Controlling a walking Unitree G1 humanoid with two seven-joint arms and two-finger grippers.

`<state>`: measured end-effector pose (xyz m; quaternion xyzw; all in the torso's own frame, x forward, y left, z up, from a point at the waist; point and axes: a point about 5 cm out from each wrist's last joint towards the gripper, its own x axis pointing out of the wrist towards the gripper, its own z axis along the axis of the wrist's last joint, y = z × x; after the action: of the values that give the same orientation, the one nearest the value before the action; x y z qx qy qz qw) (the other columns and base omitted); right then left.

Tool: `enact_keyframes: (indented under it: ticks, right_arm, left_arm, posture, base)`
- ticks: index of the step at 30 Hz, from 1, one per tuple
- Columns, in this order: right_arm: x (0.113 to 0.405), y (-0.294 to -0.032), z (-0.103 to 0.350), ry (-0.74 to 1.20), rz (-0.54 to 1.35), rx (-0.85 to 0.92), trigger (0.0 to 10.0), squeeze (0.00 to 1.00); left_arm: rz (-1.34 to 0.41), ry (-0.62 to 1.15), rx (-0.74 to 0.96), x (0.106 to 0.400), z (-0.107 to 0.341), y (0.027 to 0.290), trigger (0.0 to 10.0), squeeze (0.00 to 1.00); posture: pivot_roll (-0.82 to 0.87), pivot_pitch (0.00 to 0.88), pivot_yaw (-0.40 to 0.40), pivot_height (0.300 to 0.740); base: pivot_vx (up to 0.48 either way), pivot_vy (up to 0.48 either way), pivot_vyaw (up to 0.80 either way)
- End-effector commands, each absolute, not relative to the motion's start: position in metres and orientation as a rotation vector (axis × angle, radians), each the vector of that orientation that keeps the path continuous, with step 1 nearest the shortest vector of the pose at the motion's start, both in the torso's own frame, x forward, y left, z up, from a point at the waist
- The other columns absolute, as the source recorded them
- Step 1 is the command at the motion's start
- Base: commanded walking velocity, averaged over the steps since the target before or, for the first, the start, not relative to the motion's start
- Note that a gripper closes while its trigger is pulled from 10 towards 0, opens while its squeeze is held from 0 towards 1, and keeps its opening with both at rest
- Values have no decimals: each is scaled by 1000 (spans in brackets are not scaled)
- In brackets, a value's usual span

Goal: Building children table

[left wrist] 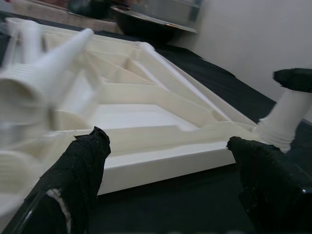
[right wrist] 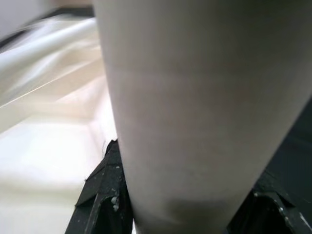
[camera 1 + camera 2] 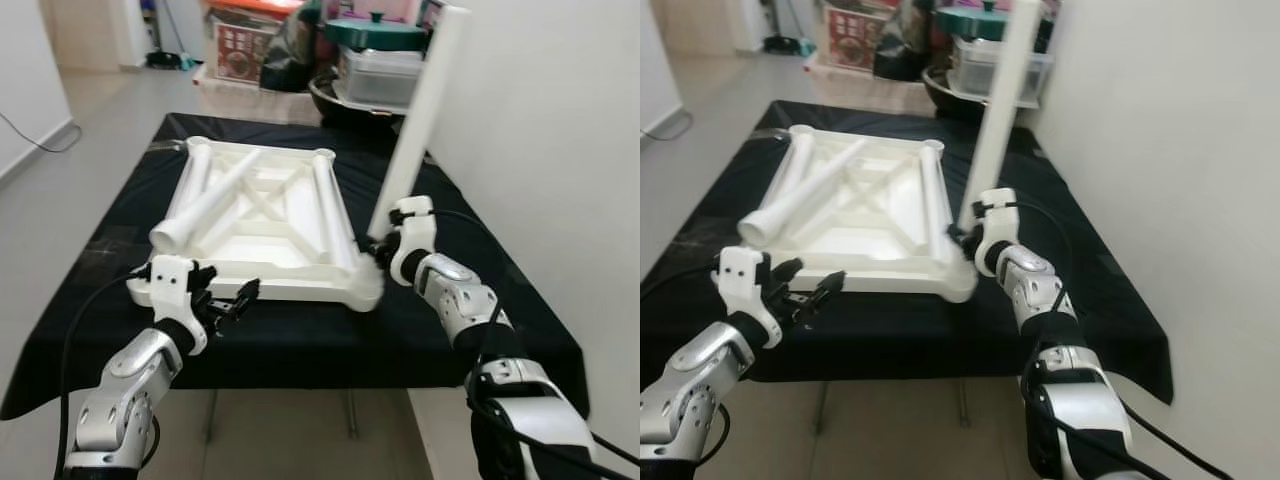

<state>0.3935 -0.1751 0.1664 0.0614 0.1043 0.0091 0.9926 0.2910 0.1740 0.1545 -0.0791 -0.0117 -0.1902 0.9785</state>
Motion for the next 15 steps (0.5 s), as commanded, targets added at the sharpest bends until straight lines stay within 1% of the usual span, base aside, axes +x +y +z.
enact_keyframes:
  ticks: [1, 2, 4, 5, 6, 7, 9, 10, 11, 14, 15]
  right_arm:
    - [383, -188, 152, 262, -167, 191, 0, 0]
    - [373, -183, 148, 264, -227, 227, 0, 0]
    - [358, -152, 146, 298, -98, 244, 0, 0]
    - [358, -152, 146, 298, -98, 244, 0, 0]
    - [357, -144, 146, 306, -52, 243, 0, 0]
    - [354, -133, 150, 290, 12, 244, 10000, 0]
    - [351, -120, 165, 200, 110, 246, 10000, 0]
    - [351, -120, 165, 200, 110, 246, 10000, 0]
    - [352, -119, 175, 138, 142, 237, 10000, 1000]
    - [357, -123, 187, 93, 164, 229, 10000, 1000]
    - [362, -129, 201, 40, 204, 200, 10000, 467]
  left_arm:
    - [-388, -22, -155, 289, 154, 172, 10000, 0]
    - [-389, -22, -155, 289, 154, 173, 10000, 0]
    - [-393, -20, -156, 289, 154, 173, 10000, 0]
    - [-393, -20, -156, 289, 154, 173, 10000, 0]
    - [-394, -20, -156, 289, 154, 173, 10000, 0]
    - [-396, -19, -156, 290, 154, 173, 10000, 0]
    - [-399, -18, -157, 290, 154, 173, 10000, 0]
    - [-399, -18, -157, 290, 154, 173, 10000, 0]
    - [-399, -17, -157, 291, 154, 173, 10000, 0]
    - [-399, -18, -157, 291, 154, 173, 10000, 0]
    - [-398, -18, -157, 292, 154, 174, 10000, 0]
  posture:
    - [154, 0, -165, 740]
    - [146, 0, -157, 740]
    - [146, 0, -157, 740]
    - [146, 0, -157, 740]
    - [146, 0, -157, 740]
    - [132, 0, -144, 740]
    - [132, 0, -144, 740]
    - [132, 0, -144, 740]
    - [129, 0, -143, 740]
    - [129, 0, -143, 740]
    - [129, 0, -147, 740]
  base:
    - [0, 0, 0]
    - [0, 0, 0]
    - [0, 0, 0]
    - [0, 0, 0]
    - [0, 0, 0]
    - [0, 0, 0]
    - [0, 0, 0]
    - [0, 0, 0]
    - [0, 0, 0]
    - [0, 0, 0]
    - [0, 0, 0]
